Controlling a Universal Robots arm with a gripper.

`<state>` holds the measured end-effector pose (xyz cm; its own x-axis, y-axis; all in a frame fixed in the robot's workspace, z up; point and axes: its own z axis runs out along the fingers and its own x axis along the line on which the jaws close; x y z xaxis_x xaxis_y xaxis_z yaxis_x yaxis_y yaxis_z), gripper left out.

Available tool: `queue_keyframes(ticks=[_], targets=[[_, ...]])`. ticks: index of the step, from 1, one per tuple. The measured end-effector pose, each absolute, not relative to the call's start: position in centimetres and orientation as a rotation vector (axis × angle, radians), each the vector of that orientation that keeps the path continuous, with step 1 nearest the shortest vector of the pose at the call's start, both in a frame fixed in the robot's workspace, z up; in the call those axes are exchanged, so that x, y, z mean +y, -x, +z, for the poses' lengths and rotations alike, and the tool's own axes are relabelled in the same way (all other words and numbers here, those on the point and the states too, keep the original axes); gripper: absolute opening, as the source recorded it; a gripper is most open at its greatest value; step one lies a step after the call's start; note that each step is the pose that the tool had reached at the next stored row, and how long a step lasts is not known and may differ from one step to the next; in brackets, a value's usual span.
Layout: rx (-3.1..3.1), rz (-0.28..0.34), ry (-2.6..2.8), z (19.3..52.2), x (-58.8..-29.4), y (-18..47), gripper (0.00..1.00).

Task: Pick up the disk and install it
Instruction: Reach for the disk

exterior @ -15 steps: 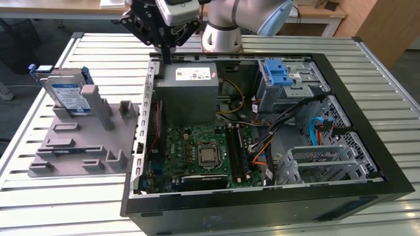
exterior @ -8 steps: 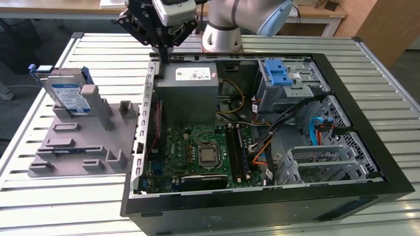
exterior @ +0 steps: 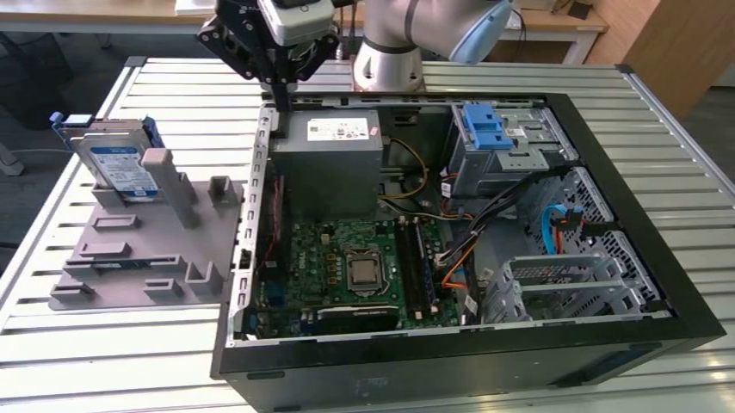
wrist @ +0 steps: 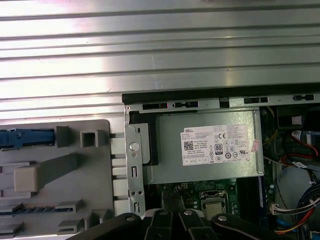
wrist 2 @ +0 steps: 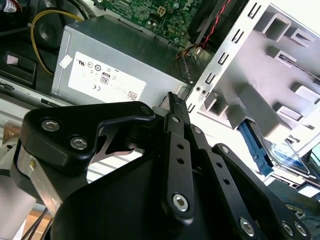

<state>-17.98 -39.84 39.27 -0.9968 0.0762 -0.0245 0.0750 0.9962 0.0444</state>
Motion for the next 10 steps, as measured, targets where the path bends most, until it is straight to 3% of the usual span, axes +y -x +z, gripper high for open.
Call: queue_keyframes(ticks=[10], targets=[[3.112, 0.067, -0.118, 39.21, -39.73, 18.83, 0.11]])
